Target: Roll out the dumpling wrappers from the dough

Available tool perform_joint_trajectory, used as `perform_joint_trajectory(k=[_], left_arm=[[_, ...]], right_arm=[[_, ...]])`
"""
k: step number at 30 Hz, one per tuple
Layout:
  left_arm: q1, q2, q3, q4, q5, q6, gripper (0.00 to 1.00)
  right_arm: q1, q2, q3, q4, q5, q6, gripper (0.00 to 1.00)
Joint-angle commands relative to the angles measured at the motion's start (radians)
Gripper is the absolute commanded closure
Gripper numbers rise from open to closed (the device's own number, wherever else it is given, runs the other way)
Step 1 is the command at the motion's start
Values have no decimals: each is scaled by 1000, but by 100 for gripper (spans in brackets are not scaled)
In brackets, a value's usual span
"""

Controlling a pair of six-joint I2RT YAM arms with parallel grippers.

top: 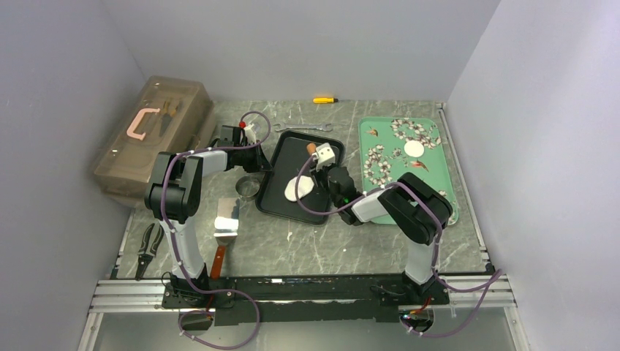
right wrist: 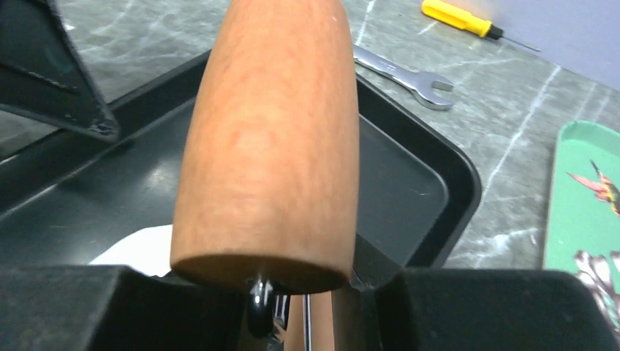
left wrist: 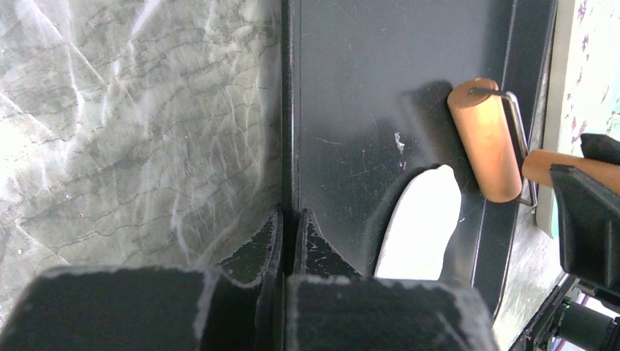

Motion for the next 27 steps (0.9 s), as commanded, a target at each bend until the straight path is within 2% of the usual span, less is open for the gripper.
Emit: perform_joint_trajectory(k=[1, 10, 16, 21, 27], left_arm=[[-2, 32, -16, -65, -68, 28, 100], [-2, 31, -17, -65, -73, 30, 100], [-2, 39, -18, -62, -73, 26, 100], [-2, 44, -18, -61, -82, 28, 100], [-2, 42, -19, -59, -79, 28, 100]], right_arm=[[-13, 41, -57, -300, 46, 2, 100], [-12, -94, 36, -357, -28, 0, 100], [12, -188, 87, -321, -106, -16, 100], [95, -139, 122, -305, -90, -110, 100], [135, -93, 168, -285, -56, -107, 100]])
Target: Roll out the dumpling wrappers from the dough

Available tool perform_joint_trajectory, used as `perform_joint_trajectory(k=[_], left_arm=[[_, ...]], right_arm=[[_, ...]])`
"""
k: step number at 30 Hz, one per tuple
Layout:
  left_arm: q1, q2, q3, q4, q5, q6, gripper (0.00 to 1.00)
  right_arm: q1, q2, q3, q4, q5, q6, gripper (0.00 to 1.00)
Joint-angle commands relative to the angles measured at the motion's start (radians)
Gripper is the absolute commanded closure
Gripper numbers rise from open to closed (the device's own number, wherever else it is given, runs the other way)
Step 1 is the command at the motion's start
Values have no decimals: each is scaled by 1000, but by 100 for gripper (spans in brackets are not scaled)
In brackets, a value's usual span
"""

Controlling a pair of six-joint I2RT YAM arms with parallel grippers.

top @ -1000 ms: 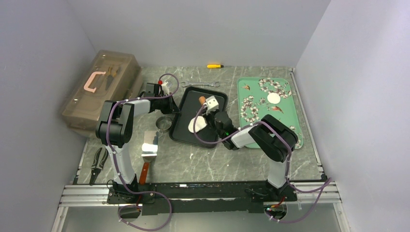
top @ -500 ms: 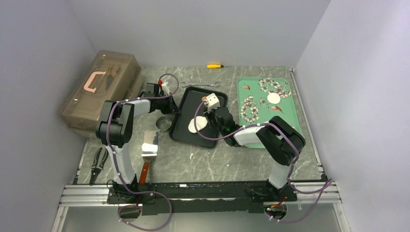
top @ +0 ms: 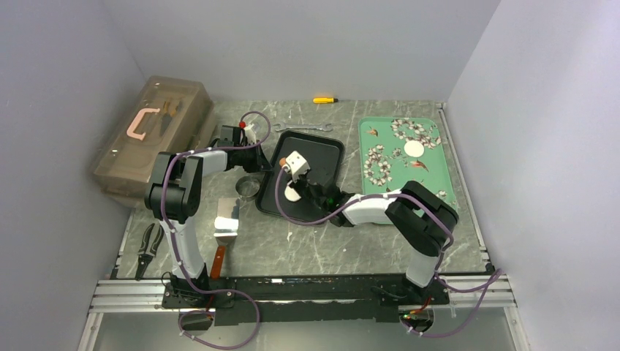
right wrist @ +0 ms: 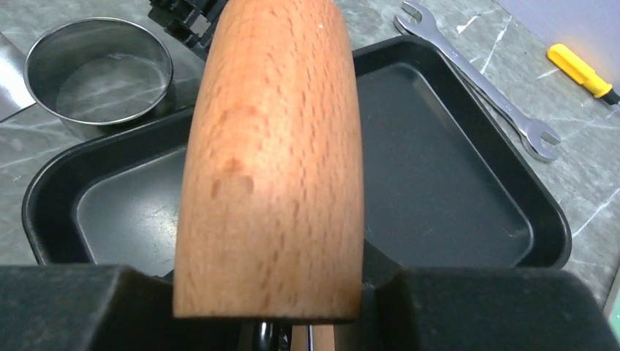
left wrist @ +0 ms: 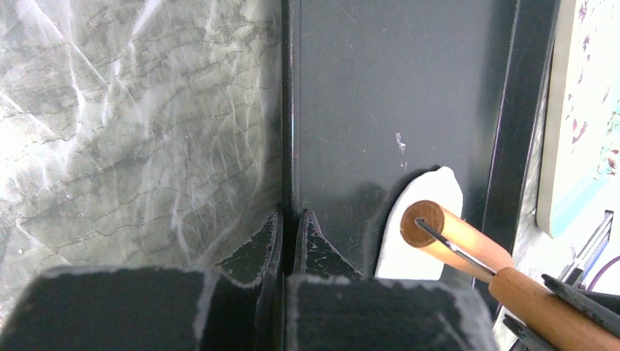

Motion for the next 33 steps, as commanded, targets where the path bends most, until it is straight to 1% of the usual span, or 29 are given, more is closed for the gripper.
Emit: perform_joint_trajectory(k=[1, 6, 11, 16, 22, 27, 33], left_arm=[[-2, 44, -18, -59, -75, 29, 100], [-2, 45, -15, -60, -72, 28, 100], [-2, 46, -16, -59, -74, 30, 100], [-2, 50, -15, -60, -73, 28, 100], [-2, 51, -14, -62, -70, 26, 100], [-2, 49, -14, -62, -73, 27, 100], [-2, 51, -12, -61, -69, 25, 100]], right_arm=[[6, 9, 61, 49, 26, -17, 100], [7, 40, 57, 81, -14, -32, 100], [9, 115, 20, 158, -62, 11, 100], [30, 158, 10, 163, -97, 33, 100], [68, 128, -64, 149, -158, 44, 100], [99, 95, -142, 142, -271, 41, 100], [129, 70, -180, 130, -240, 26, 100]])
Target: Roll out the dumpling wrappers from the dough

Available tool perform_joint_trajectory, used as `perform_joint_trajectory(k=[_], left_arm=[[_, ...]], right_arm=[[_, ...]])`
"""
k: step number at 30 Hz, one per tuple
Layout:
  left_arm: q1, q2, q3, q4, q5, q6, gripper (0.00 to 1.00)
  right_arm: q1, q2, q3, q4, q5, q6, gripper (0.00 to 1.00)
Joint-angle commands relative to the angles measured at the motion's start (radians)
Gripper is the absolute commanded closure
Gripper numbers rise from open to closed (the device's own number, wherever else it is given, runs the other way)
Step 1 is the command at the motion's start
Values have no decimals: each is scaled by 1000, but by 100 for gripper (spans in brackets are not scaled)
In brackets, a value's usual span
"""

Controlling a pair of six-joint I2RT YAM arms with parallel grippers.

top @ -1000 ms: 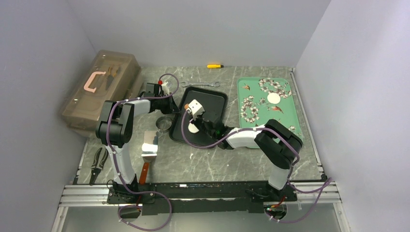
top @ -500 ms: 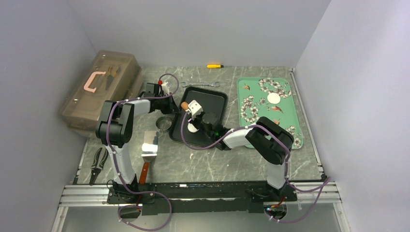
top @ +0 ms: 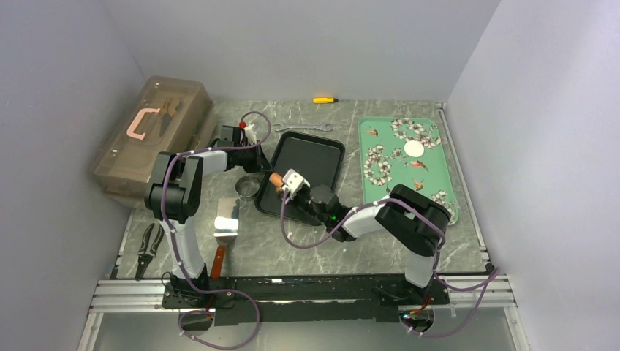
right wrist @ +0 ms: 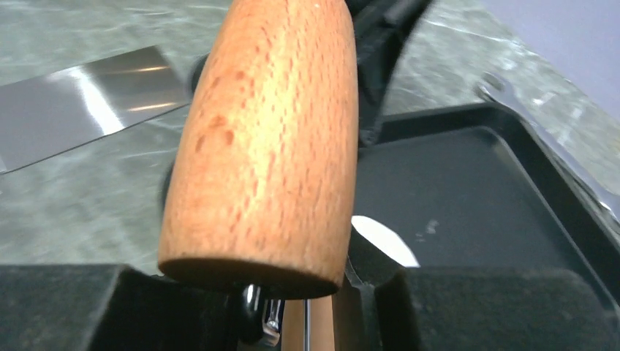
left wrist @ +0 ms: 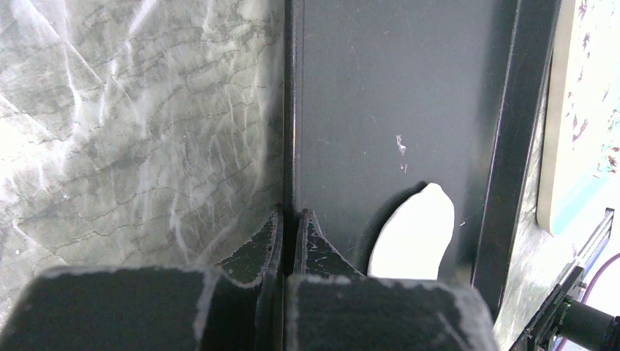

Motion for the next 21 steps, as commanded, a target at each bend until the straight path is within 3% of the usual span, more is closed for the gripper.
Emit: perform_joint_trajectory(k=[1, 8, 13, 21], left_arm=[[-2, 49, -15, -60, -75, 25, 100], [-2, 52, -12, -61, -73, 25, 100], [-1, 51, -11, -60, -75, 26, 100], [-1, 48, -13, -59, -70, 23, 100]], right_arm=[[54, 2, -54, -184, -111, 55, 100], [29, -78, 48, -301, -48, -18, 100], [-91, -170, 184, -414, -178, 143, 100], [-205, -105, 201, -342, -340, 396, 100]])
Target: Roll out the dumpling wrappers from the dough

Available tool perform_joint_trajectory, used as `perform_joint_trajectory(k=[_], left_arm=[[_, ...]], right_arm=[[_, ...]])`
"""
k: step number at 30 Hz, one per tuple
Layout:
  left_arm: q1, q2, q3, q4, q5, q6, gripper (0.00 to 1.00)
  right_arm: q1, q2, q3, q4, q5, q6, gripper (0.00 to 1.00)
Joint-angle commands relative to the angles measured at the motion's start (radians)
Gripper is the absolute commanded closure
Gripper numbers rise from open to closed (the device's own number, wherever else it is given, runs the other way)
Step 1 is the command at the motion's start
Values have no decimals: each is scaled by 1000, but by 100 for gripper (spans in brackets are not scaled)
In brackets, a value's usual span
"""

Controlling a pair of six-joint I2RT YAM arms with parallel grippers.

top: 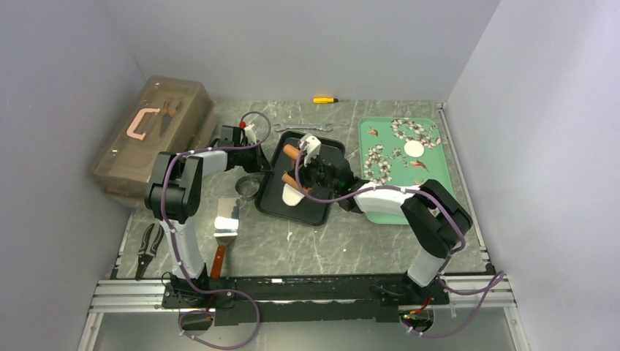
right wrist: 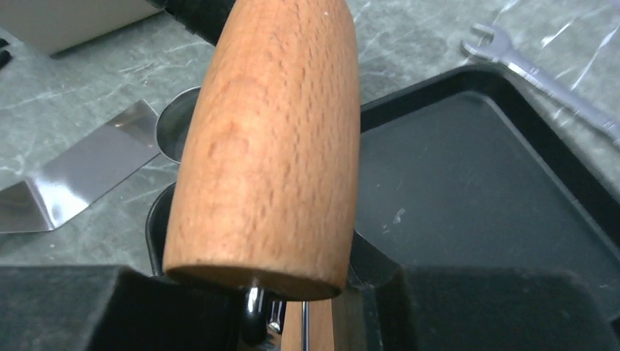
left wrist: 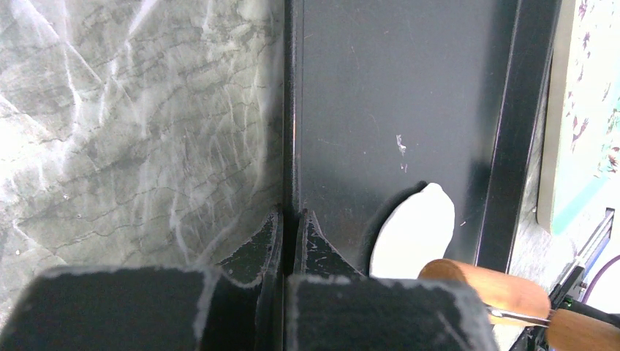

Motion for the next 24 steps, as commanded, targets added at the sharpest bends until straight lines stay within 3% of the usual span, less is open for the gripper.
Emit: perform_joint_trajectory(k=[1, 8, 14, 24], left_arm=[[-1, 47, -13, -59, -73, 21, 100], [-1, 50, -14, -60, -72, 23, 100], [1, 38, -16, -57, -78, 27, 100], [2, 42, -17, -55, -77, 26, 100]], right_arm=[[-30, 47, 24, 80, -137, 197, 100], [-113, 162, -31, 263, -206, 370, 100], [-135, 182, -137, 234, 57, 215, 100], [-140, 190, -182, 163, 299, 81, 100]])
